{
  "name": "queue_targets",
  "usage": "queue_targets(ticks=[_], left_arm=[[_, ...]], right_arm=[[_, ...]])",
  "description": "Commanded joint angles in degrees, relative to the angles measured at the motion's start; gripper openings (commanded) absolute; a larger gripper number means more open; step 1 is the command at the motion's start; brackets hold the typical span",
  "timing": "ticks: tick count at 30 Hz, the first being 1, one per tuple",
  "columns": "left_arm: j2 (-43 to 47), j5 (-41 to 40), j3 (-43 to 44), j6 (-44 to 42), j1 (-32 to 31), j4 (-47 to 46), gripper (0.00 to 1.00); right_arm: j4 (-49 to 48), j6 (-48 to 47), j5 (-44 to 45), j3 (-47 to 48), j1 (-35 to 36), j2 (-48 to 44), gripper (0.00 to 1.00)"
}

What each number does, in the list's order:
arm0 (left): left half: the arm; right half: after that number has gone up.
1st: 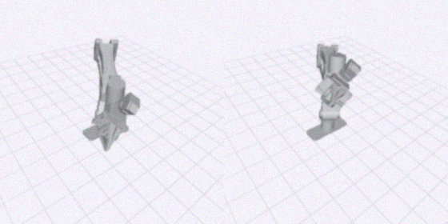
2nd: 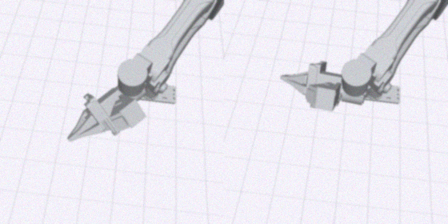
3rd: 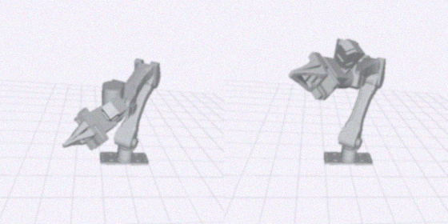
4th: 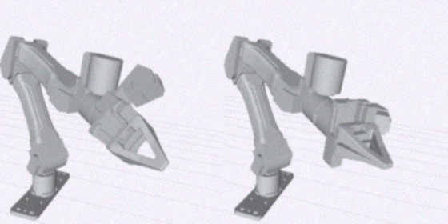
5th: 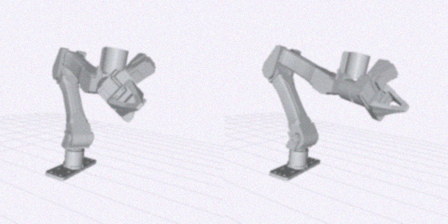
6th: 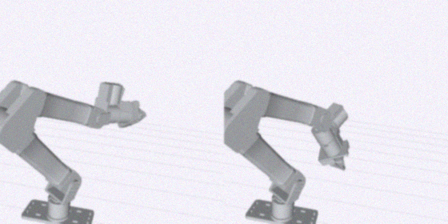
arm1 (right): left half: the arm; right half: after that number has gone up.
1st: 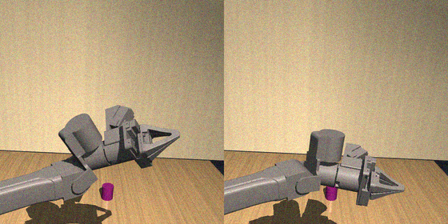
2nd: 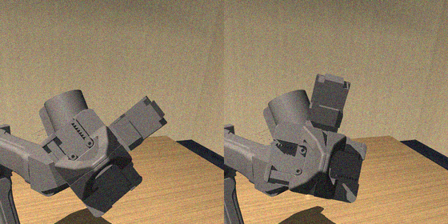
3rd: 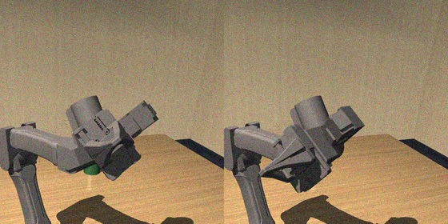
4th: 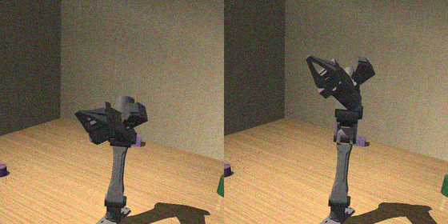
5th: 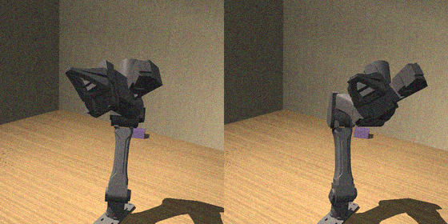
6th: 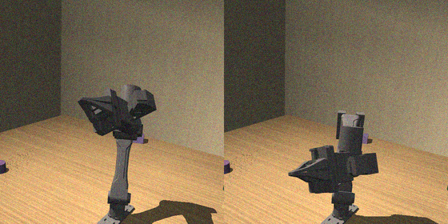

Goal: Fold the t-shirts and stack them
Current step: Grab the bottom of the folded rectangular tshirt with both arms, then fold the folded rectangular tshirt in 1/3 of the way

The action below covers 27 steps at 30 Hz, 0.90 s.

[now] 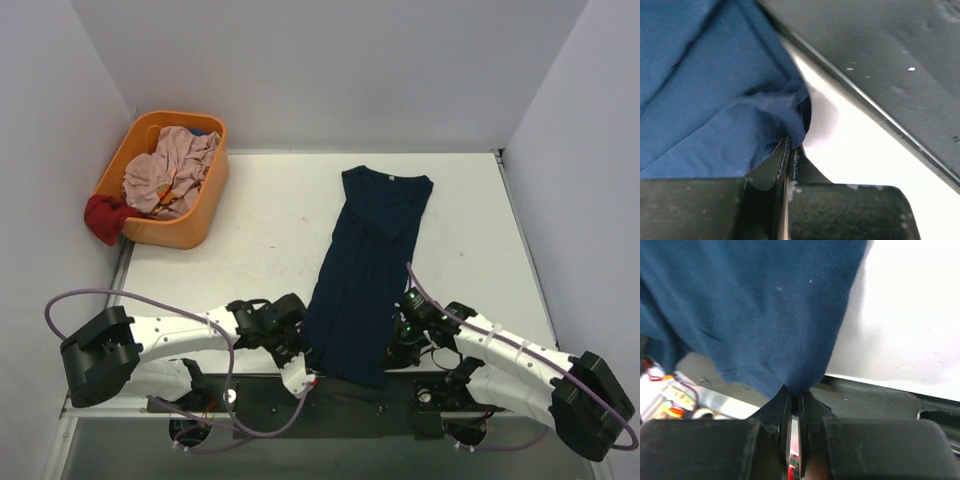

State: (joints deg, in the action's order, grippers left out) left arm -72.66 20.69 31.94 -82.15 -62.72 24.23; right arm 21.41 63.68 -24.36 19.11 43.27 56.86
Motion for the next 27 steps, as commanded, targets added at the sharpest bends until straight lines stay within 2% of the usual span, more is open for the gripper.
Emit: queue_targets(ticks=[1, 4, 6, 10, 14, 21, 27], left_arm=[[-1.8, 0.1, 11.7, 8.4, 1.1, 7.7, 0.00], [-4.7, 4.7, 22.4, 11.2, 6.7, 14.1, 0.00], [-8.4, 6.3, 28.1, 12.9, 10.1, 16.9, 0.00], [-19.3, 5.8, 41.8, 15.0, 15.1, 21.1, 0.00], [-30.8, 2.6, 55.0, 18.3, 17.8, 23.6, 0.00], [-44.0, -1.6, 68.1, 21.9, 20.8, 19.5, 0.00], [-48.5, -1.2, 75.3, 24.2, 23.0, 14.7, 0.00]], right_arm=[[7.2, -7.5, -3.7, 4.8, -9.9, -3.8, 0.00], [10.7, -14.7, -6.7, 9.8, -22.9, -3.9, 0.00], [11.9, -20.4, -8.3, 13.7, -28.9, 0.0, 0.00], [12.1, -30.5, -9.6, 22.6, -37.3, 11.4, 0.00], [12.0, -35.5, -10.4, 31.9, -44.7, 21.6, 0.00], [10.8, -37.7, -14.1, 43.2, -47.7, 37.0, 0.00], [10.6, -37.8, -14.9, 48.3, -48.2, 42.8, 0.00]])
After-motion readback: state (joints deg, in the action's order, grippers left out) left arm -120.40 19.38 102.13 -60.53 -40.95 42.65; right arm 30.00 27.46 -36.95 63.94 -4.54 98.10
